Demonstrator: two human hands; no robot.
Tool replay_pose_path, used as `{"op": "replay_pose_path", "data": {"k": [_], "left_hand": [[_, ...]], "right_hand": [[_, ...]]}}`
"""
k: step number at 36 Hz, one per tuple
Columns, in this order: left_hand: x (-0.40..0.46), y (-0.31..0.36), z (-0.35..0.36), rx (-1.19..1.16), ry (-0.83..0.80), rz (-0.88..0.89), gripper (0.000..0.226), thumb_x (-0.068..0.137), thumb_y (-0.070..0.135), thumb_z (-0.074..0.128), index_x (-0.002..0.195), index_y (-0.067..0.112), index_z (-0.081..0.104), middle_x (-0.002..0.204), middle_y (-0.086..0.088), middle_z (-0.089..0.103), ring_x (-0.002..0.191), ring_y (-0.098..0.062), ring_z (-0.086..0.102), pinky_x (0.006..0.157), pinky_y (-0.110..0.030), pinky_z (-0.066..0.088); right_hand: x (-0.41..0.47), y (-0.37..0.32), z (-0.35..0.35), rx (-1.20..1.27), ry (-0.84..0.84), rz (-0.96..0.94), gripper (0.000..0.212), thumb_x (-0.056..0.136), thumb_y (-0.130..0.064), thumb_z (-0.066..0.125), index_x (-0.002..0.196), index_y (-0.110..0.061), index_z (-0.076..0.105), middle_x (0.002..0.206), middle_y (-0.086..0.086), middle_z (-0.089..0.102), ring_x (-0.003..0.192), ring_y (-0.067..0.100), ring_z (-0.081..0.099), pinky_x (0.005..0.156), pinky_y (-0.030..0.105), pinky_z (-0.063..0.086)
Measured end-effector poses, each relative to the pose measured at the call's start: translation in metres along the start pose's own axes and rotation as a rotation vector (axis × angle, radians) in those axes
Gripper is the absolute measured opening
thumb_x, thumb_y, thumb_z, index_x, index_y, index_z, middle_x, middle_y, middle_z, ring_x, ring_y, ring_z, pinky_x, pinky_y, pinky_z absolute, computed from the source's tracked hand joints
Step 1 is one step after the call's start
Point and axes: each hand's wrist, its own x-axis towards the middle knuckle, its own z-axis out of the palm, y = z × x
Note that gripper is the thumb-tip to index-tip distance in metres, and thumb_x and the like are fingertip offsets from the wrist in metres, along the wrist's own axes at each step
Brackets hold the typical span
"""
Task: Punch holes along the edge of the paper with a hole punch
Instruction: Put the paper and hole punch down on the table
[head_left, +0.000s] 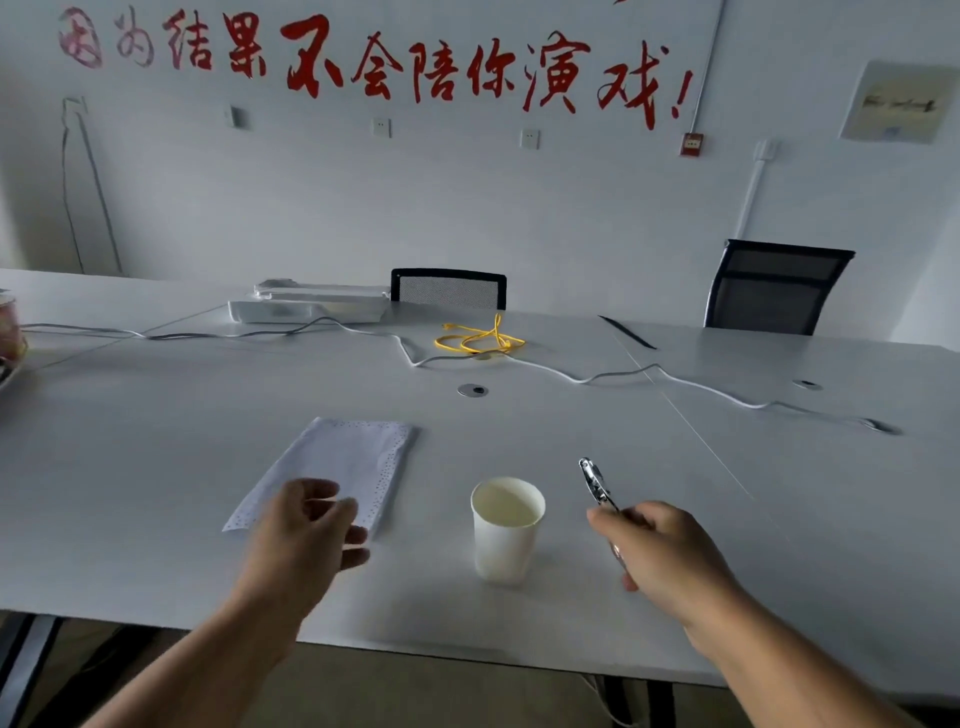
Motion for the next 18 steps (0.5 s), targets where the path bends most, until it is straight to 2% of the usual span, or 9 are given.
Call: {"op": "replay_pose_path", "data": {"k": [3, 4, 6, 9, 12, 15, 18], "left_hand": [[0.003, -0.008, 0.009, 0.481, -0.006, 0.376, 0.011, 0.092, 0.024, 0.059, 0.104, 0.026, 0.060, 0.097, 0.005, 0.068, 0.090, -0.021, 0.070, 0.078, -0.038, 0.057], [0.006, -0.013, 0.012, 0.596, -0.042, 0.470, 0.011, 0.091, 0.028, 0.059, 0.102, 0.030, 0.060, 0.102, 0.010, 0.066, 0.096, -0.018, 0.068, 0.081, -0.037, 0.055], [0.008, -0.021, 0.019, 0.774, -0.129, 0.554, 0.019, 0.094, 0.033, 0.057, 0.112, 0.031, 0.061, 0.116, 0.015, 0.061, 0.113, -0.015, 0.061, 0.087, -0.034, 0.051], [0.009, -0.026, 0.030, 0.903, -0.203, 0.602, 0.028, 0.095, 0.038, 0.053, 0.123, 0.033, 0.058, 0.132, 0.013, 0.060, 0.126, -0.012, 0.053, 0.093, -0.031, 0.048], [0.009, -0.034, 0.037, 0.926, -0.230, 0.552, 0.030, 0.096, 0.039, 0.050, 0.125, 0.033, 0.057, 0.137, 0.013, 0.058, 0.130, -0.011, 0.049, 0.091, -0.029, 0.046], [0.010, -0.038, 0.038, 0.938, -0.228, 0.532, 0.030, 0.096, 0.038, 0.048, 0.124, 0.033, 0.057, 0.136, 0.014, 0.058, 0.131, -0.010, 0.048, 0.088, -0.030, 0.045], [0.012, -0.039, 0.038, 0.932, -0.223, 0.514, 0.029, 0.095, 0.039, 0.047, 0.122, 0.033, 0.058, 0.133, 0.015, 0.060, 0.129, -0.010, 0.050, 0.086, -0.030, 0.045]], "right_hand": [[0.001, 0.006, 0.003, -0.050, 0.039, 0.044, 0.043, 0.067, -0.060, 0.061, 0.064, -0.017, 0.056, 0.053, 0.007, 0.058, 0.061, 0.030, 0.073, 0.060, 0.032, 0.042], [0.001, 0.008, 0.003, -0.073, 0.065, 0.055, 0.045, 0.068, -0.058, 0.061, 0.069, -0.014, 0.057, 0.056, 0.010, 0.061, 0.064, 0.032, 0.074, 0.059, 0.032, 0.043], [0.003, 0.012, 0.004, -0.136, 0.100, 0.060, 0.050, 0.066, -0.056, 0.059, 0.070, -0.006, 0.057, 0.054, 0.011, 0.058, 0.059, 0.034, 0.067, 0.056, 0.030, 0.041], [0.008, 0.015, 0.004, -0.233, 0.156, 0.079, 0.049, 0.069, -0.054, 0.061, 0.060, -0.006, 0.053, 0.049, 0.007, 0.053, 0.051, 0.028, 0.051, 0.051, 0.029, 0.037], [0.014, 0.025, 0.005, -0.353, 0.235, 0.098, 0.048, 0.068, -0.056, 0.059, 0.059, -0.010, 0.053, 0.057, 0.006, 0.057, 0.062, 0.032, 0.058, 0.053, 0.031, 0.039], [0.019, 0.038, 0.007, -0.519, 0.293, 0.077, 0.049, 0.070, -0.060, 0.056, 0.080, -0.014, 0.069, 0.088, 0.014, 0.070, 0.091, 0.036, 0.066, 0.066, 0.034, 0.045], [0.019, 0.044, 0.005, -0.628, 0.359, 0.105, 0.054, 0.075, -0.057, 0.058, 0.102, -0.011, 0.072, 0.106, 0.015, 0.070, 0.106, 0.037, 0.062, 0.081, 0.037, 0.050]]}}
